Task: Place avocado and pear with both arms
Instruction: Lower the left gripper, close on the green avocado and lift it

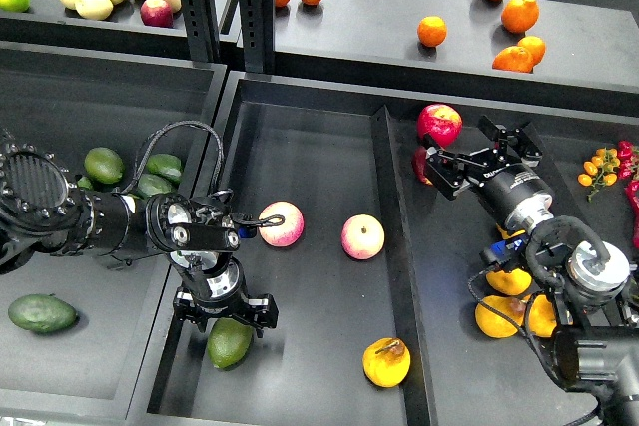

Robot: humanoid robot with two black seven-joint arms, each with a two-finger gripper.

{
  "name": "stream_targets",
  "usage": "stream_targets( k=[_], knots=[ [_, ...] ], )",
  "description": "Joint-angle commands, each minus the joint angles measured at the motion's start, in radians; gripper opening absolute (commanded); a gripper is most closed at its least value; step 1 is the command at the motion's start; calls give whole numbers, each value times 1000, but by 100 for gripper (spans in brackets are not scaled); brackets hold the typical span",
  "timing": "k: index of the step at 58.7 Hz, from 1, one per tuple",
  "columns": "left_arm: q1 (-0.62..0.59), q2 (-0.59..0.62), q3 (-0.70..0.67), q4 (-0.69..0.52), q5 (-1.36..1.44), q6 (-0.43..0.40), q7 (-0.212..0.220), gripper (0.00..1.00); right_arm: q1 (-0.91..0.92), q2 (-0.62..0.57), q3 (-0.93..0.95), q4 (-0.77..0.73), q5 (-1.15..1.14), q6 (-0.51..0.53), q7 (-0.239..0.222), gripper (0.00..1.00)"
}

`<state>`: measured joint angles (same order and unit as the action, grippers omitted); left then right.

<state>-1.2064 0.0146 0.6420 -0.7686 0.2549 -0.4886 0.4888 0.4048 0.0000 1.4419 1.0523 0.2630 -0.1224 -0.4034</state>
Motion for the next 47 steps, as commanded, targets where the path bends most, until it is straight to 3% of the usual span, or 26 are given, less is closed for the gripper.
stream_targets(
  k=[1, 22, 38, 47],
  knots=[
    [11, -7, -7, 0, 1, 0, 0, 95, -1, 0, 0, 0, 1, 1, -2, 100],
    [47, -2, -36, 17, 0, 0, 0, 62, -9, 0, 0, 8, 4, 10, -3, 100],
    [53, 4, -87, 40, -16, 0, 0, 23, -21, 0, -1, 8, 4, 26, -5, 100],
    [37, 4, -125, 46, -32, 0, 0, 16, -21, 0, -1, 9, 4, 26, -5, 100]
  ],
)
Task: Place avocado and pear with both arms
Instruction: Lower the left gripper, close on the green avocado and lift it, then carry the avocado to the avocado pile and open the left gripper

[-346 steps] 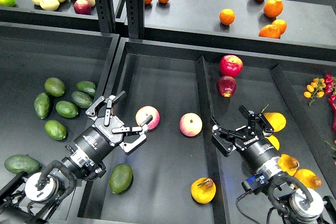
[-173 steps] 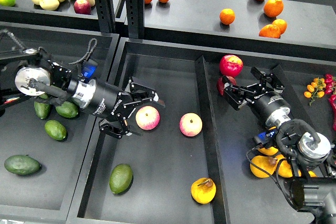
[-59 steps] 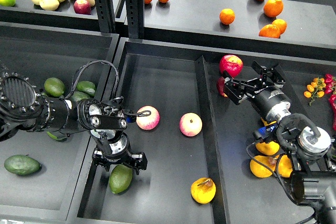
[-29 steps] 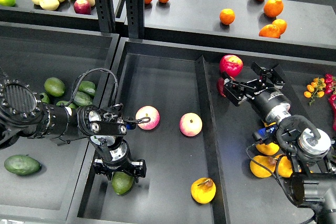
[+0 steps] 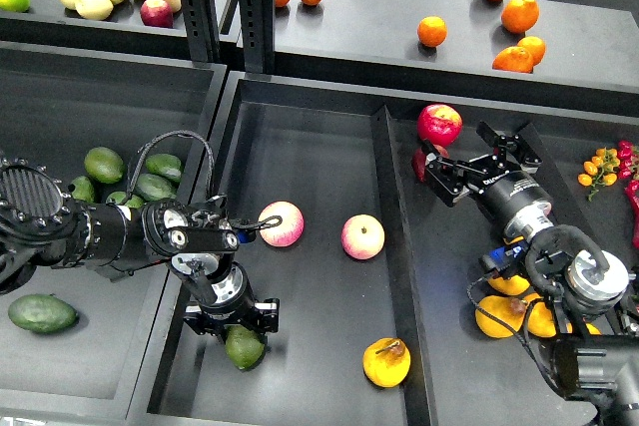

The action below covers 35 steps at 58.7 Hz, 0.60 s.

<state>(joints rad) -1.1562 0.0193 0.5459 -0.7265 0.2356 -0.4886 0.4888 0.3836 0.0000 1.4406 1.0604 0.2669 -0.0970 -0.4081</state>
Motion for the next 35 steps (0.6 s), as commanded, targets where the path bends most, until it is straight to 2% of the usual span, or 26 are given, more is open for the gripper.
stream_targets(
  k=[1, 9, 20, 35],
  knots=[
    [-19, -1, -38, 4, -15, 0, 0, 16, 0, 0, 0, 1, 0, 0, 0, 100],
    [-94, 11, -107, -2, -27, 0, 0, 16, 0, 0, 0, 10, 1, 0, 0, 100],
    [-171, 83, -129, 4, -52, 0, 0, 16, -2, 0, 3, 30, 2, 0, 0, 100],
    [-203, 261, -129, 25, -50, 0, 0, 19, -15, 0, 0, 46, 5, 0, 0, 100]
  ],
)
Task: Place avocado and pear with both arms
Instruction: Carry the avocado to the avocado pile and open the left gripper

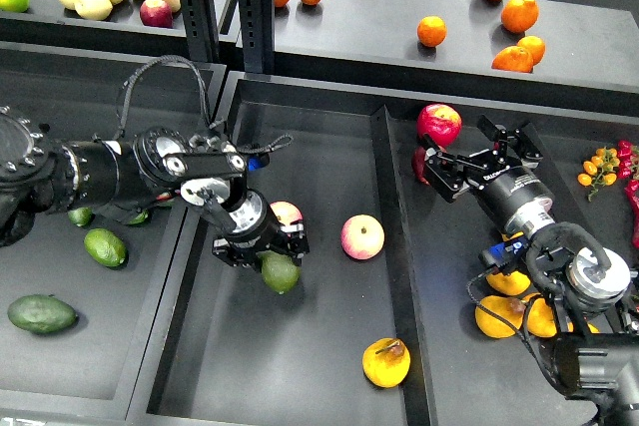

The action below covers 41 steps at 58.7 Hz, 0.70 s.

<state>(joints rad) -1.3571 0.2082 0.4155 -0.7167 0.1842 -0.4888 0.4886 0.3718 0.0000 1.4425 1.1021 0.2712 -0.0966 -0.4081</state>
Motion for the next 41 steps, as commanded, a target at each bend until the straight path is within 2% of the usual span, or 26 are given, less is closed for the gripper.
stream_targets(
  k=[1, 14, 25, 41],
  knots=[
    [-1, 80, 2, 19, 3, 0, 0, 19, -4, 0, -2, 4, 0, 0, 0, 100],
    [38, 235, 2, 43, 18, 0, 0, 20, -5, 0, -4, 10, 3, -3, 0, 100],
    [104, 298, -1, 66, 73, 0, 0, 22, -5, 0, -5, 8, 6, -3, -1, 100],
    [185, 286, -73, 132, 147, 0, 0, 25, -13, 0, -5, 8, 8, 0, -1, 100]
  ],
)
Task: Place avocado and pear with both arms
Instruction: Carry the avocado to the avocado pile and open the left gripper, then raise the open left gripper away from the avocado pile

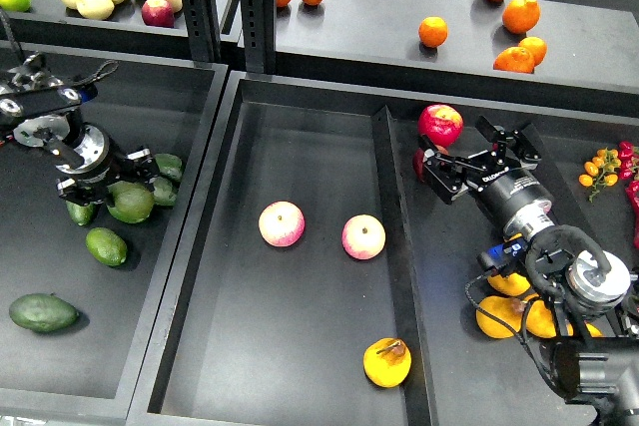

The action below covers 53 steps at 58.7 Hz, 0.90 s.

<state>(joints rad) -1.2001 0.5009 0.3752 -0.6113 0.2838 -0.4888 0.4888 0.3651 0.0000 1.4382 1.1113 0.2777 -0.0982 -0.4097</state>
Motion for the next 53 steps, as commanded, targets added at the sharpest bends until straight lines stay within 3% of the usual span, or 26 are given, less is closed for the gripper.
stream_targets(
  k=[1, 29, 53],
  knots=[
    [30, -7, -36, 31, 51, 0, 0, 25, -6, 0, -1, -1, 1, 2, 0, 100],
    [114, -131, -96, 176, 100, 0, 0, 34, -14, 0, -4, 8, 1, 2, 0, 100],
    [142, -206, -98, 246, 104, 0, 0, 66, -18, 0, -5, 9, 1, 2, 0, 100]
  ],
)
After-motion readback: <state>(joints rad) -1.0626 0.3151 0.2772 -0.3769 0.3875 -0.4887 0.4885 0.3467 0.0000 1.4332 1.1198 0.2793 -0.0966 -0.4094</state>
